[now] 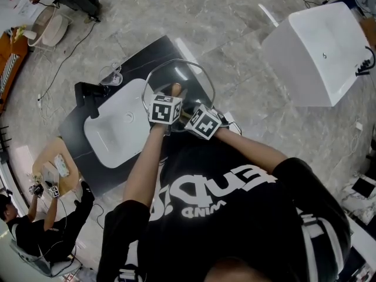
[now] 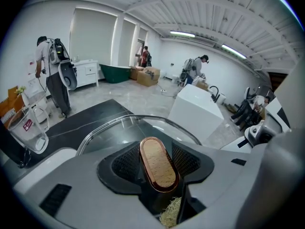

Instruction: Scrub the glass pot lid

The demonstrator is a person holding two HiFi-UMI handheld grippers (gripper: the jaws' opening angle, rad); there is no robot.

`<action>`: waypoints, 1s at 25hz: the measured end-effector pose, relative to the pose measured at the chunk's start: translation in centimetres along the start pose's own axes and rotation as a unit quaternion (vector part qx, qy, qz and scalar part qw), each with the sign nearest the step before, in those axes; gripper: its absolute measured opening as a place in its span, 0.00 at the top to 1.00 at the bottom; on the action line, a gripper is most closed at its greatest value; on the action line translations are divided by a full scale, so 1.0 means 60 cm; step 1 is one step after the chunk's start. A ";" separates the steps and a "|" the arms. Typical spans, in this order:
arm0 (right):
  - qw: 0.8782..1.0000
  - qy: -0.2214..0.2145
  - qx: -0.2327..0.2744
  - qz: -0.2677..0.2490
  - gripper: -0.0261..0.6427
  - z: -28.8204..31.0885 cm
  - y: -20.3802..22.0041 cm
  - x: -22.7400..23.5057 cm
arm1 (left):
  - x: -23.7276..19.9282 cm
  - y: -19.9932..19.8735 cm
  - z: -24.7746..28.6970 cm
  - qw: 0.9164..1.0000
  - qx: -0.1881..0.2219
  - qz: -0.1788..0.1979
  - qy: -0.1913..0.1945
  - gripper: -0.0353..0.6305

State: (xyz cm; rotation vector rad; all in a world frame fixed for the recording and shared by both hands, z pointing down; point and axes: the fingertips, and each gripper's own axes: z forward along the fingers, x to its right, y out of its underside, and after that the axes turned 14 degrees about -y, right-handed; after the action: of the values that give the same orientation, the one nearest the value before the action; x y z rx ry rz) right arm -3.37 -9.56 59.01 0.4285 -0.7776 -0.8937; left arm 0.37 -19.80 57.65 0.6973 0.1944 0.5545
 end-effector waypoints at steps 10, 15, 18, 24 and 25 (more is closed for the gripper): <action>1.000 0.012 -0.017 -0.001 0.89 0.000 0.008 0.006 | -0.001 0.001 0.002 1.000 -0.005 0.000 -0.003 0.62; 1.000 0.011 -0.014 0.014 0.89 -0.013 0.020 0.009 | 0.001 0.001 0.000 1.000 -0.007 0.001 -0.003 0.62; 1.000 0.008 -0.012 0.023 0.89 -0.016 0.026 0.014 | 0.000 0.002 0.001 1.000 -0.007 0.001 -0.003 0.62; 0.999 0.004 -0.011 0.038 0.89 -0.030 0.035 0.026 | 0.000 0.001 0.001 1.000 -0.007 -0.001 -0.003 0.62; 0.999 0.003 -0.012 0.040 0.89 -0.034 0.036 0.029 | 0.001 0.001 0.001 1.000 -0.007 -0.001 -0.002 0.62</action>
State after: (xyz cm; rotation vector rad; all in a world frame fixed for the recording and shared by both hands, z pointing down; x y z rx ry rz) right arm -0.01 -9.69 59.76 0.3767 -0.7731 -0.8248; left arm 0.41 -19.79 57.74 0.6842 0.1865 0.5524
